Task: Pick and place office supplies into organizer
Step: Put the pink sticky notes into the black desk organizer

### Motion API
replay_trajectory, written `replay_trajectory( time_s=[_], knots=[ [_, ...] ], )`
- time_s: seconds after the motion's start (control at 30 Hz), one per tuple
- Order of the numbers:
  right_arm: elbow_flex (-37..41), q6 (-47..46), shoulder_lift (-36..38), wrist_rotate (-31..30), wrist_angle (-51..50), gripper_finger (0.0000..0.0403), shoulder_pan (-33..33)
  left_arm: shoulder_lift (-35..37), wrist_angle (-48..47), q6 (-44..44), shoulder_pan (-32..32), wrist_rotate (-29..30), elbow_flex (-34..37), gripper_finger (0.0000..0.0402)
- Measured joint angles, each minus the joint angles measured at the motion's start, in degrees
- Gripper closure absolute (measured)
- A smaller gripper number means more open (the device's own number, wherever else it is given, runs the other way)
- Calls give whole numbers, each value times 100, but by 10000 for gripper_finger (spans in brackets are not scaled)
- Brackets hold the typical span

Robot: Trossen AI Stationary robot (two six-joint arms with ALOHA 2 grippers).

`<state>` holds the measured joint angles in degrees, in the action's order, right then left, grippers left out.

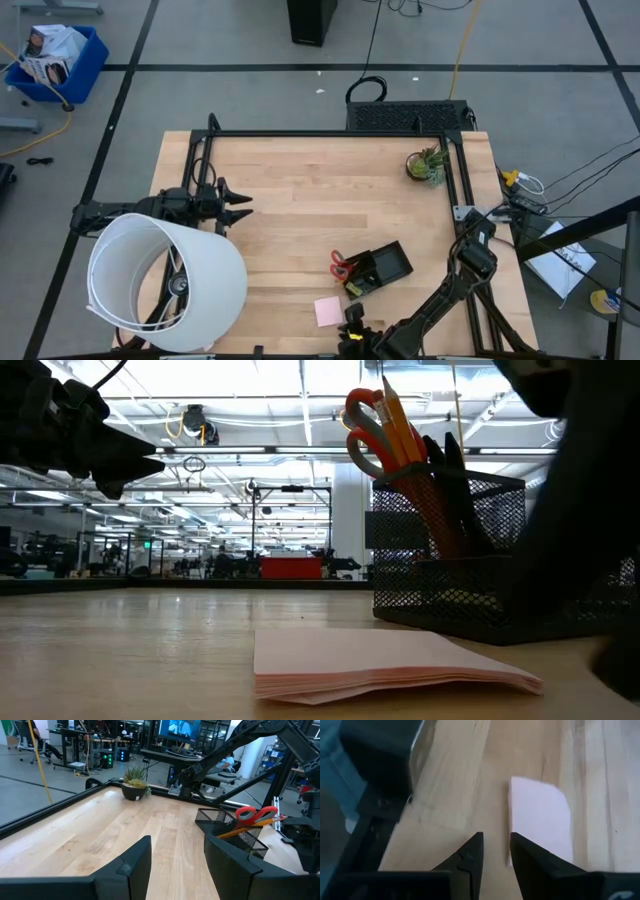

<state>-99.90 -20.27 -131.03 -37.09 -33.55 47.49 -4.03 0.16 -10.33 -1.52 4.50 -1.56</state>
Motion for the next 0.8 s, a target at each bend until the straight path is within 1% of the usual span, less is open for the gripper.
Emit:
replay_trajectory(
  time_s=[0.23, 0.37, 0.67, 0.8],
  knots=[
    [0, -149, -10, -56, -118, 314, 53, 0, 1, -1, 0, 0, 0, 215],
    [1, -51, -102, -181, -143, 314, -18, 0, 2, -2, 0, 0, 0, 215],
    [0, 111, -242, -251, -76, 314, -111, 0, 4, -2, 0, 0, 0, 215],
    [0, 126, -259, -493, -78, 314, -145, 1, 4, -1, 0, 0, 0, 215]
  ],
)
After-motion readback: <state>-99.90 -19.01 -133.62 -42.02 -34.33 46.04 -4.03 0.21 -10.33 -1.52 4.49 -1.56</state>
